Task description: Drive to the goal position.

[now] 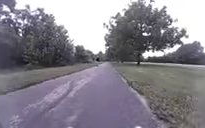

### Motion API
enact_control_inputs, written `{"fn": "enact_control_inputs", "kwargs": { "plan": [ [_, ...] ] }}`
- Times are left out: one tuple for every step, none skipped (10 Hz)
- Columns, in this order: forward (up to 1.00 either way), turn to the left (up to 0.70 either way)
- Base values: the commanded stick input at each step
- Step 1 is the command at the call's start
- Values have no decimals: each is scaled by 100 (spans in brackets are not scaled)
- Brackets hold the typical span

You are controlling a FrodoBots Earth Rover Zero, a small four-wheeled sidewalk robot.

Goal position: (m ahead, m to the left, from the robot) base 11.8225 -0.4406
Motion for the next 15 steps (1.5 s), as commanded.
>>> {"fn": "enact_control_inputs", "kwargs": {
  "plan": [
    [68, 1],
    [68, 1],
    [68, 1],
    [68, 1],
    [68, 1],
    [68, 1],
    [68, 1],
    [68, 1],
    [68, 1],
    [68, 1],
    [68, 1],
    [68, 1],
    [68, 1],
    [68, 1],
    [68, 1]
  ]
}}
